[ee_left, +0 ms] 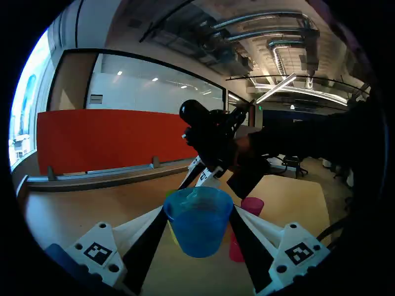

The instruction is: Pour water

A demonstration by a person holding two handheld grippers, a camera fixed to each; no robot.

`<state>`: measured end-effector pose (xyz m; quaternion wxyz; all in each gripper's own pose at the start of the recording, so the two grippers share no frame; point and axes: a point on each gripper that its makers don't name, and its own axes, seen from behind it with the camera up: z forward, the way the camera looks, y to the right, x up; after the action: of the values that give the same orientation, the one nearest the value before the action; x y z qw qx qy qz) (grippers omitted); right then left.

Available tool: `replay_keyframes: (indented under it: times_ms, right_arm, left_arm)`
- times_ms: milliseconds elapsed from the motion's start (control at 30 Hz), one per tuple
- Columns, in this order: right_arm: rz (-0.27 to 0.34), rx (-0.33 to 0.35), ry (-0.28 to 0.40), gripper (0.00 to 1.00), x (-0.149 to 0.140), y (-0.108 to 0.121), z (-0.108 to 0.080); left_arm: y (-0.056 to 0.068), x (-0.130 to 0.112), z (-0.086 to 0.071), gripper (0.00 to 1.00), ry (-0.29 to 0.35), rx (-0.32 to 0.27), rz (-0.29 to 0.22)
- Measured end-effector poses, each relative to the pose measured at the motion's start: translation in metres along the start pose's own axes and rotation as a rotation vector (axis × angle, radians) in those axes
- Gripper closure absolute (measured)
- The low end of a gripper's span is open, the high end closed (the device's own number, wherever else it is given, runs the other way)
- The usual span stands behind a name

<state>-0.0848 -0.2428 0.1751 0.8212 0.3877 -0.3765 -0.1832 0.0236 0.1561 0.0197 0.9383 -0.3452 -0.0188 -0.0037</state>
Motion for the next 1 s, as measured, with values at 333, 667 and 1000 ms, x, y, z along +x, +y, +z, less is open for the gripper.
replay_keyframes:
  times_ms: [333,667,1000]
  right_arm:
    - [0.003,-0.023,0.158,0.05,0.024,-0.019,-0.05]
    - [0.034,-0.042,0.34,0.05,0.041,-0.042,-0.106]
    - [0.041,-0.068,0.558,0.06,0.054,-0.077,-0.166]
  left_arm:
    - [0.007,0.008,-0.007,0.15,-0.003,0.013,0.023]
    - [0.019,0.018,-0.013,0.15,0.006,0.024,0.039]
    - [0.036,0.032,-0.019,0.15,0.029,0.024,0.052]
